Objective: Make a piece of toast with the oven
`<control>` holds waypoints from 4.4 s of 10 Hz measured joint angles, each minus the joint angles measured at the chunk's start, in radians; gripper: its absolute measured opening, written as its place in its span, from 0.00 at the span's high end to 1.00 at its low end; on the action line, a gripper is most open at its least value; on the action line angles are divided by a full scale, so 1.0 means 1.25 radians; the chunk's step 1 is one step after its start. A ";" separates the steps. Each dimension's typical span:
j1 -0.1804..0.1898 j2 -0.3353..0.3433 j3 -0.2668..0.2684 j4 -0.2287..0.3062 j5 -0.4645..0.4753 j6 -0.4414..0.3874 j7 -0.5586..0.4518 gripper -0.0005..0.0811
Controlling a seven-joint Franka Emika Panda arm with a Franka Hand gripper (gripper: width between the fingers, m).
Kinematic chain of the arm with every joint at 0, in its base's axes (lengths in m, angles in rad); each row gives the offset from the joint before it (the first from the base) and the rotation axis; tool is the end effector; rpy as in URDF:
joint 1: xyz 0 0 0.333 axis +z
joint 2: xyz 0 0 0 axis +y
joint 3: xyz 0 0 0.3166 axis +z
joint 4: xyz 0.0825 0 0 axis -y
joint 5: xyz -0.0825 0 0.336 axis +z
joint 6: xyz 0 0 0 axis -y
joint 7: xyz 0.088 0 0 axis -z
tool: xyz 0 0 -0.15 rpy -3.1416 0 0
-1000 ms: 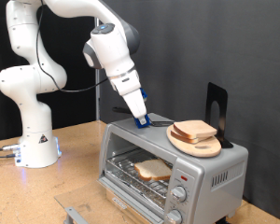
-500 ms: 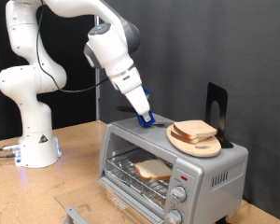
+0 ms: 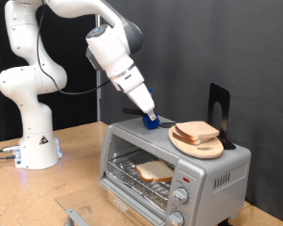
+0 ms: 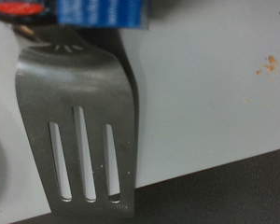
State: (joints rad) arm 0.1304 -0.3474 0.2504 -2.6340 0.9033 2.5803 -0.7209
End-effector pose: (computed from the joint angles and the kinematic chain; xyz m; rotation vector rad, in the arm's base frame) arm 0.3770 0.1534 0.3794 -2.6088 -0.5167 -0.5045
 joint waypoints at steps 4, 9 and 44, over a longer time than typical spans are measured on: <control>-0.002 -0.036 -0.022 0.011 0.005 -0.079 0.023 0.00; -0.024 -0.083 -0.053 0.036 -0.015 -0.206 0.101 0.00; -0.263 0.202 -0.602 0.298 -0.032 -0.837 0.387 0.00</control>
State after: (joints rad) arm -0.1986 -0.0948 -0.5027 -2.2619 0.8638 1.5340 -0.2372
